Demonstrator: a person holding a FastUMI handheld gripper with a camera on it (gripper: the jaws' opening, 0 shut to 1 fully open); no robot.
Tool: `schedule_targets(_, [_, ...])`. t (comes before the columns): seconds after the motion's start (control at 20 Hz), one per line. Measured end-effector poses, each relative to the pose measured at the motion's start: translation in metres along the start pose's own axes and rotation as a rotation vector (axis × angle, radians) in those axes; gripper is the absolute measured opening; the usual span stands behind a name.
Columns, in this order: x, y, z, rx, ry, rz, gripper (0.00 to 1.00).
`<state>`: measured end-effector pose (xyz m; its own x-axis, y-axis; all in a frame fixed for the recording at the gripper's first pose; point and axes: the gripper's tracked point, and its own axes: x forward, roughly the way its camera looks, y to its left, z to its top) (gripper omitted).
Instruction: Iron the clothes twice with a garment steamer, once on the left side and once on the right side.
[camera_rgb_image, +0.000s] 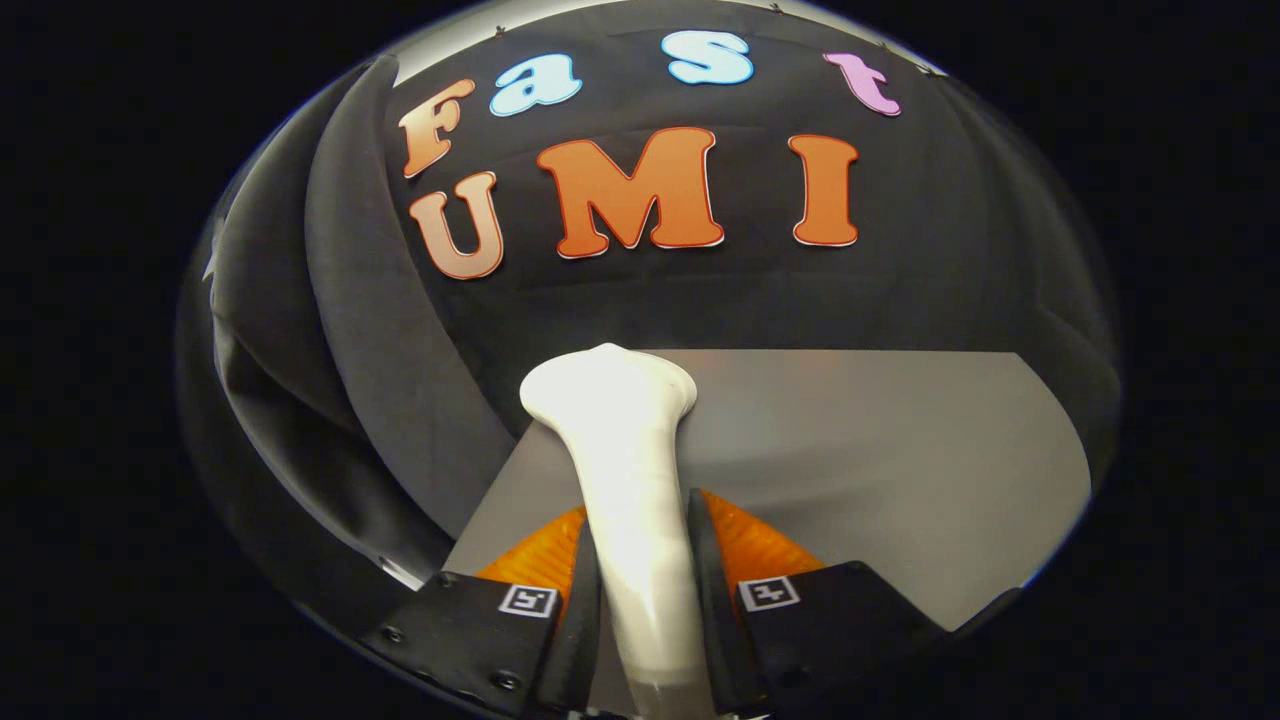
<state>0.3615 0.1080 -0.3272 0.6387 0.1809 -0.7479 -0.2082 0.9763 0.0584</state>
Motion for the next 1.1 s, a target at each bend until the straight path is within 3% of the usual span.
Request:
schedule_targets(0.1, [-0.002,-0.008,0.002,-0.004,-0.005,-0.046,0.44])
schedule_targets(0.45, [-0.04,-0.017,0.017,0.119,-0.178,-0.145,0.41])
schedule_targets(0.85, [-0.146,0.017,0.026,0.156,-0.425,-0.225,0.41])
schedule_targets(1.1, [-0.212,0.056,0.012,0.165,-0.513,-0.257,0.41])
